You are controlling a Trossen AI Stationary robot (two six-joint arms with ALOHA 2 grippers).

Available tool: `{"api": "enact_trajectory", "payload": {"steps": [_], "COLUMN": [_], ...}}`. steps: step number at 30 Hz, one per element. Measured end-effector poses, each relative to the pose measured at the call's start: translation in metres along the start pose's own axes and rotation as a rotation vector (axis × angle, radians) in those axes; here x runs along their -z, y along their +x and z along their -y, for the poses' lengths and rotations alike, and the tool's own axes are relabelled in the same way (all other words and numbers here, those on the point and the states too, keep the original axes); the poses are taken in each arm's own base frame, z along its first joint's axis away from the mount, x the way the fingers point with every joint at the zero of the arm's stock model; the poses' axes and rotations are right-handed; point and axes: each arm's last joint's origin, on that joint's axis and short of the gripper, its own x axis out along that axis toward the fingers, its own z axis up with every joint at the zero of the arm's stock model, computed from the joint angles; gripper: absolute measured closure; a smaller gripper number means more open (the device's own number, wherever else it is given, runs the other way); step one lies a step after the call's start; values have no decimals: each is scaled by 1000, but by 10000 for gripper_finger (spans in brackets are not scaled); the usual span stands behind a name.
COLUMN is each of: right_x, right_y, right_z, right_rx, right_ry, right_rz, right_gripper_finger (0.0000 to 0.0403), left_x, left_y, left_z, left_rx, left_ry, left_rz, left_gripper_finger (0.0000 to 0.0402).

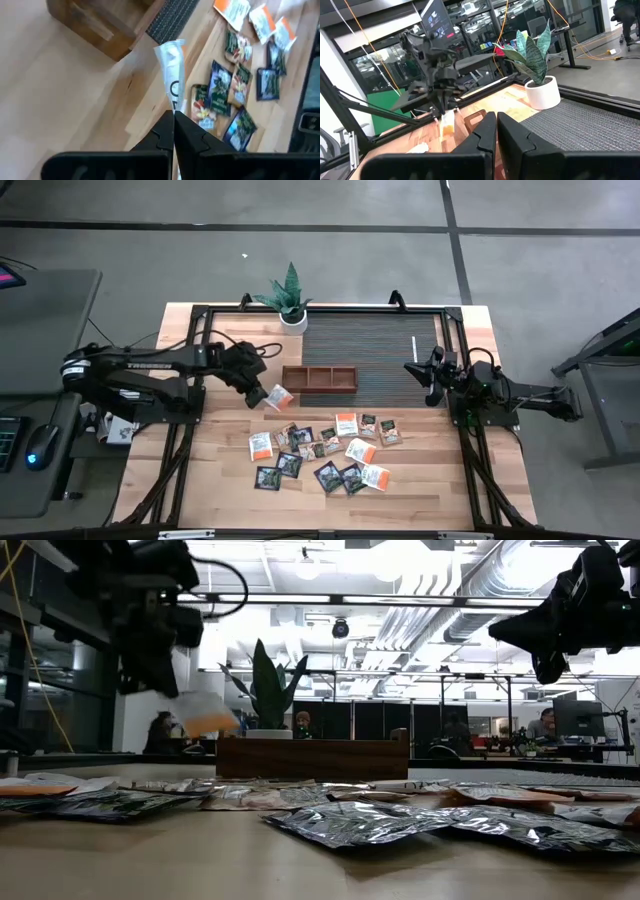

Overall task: Pick & Place Tea
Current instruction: Put the orange tea bag into the left section of the wooden organizer

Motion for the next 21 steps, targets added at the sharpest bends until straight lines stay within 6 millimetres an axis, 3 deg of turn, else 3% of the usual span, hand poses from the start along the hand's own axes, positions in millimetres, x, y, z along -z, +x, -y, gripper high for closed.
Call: {"api": "enact_trajectory", "payload": {"steps": [8,21], "right_x": [0,0], "right_y": [0,0], "right_z": [0,0], "right_rx": [0,0], "right_ry": [0,0], "right_rz": [0,0], "right_gripper_finger": [391,391], "left_x": [-23,-63], "left_y": [-32,-21], "left_z": [17,31], "left_rx": [-169,-287], "left_ry": [245,474], "left_rz": [69,15], "left_gripper_finger": [401,401]}}
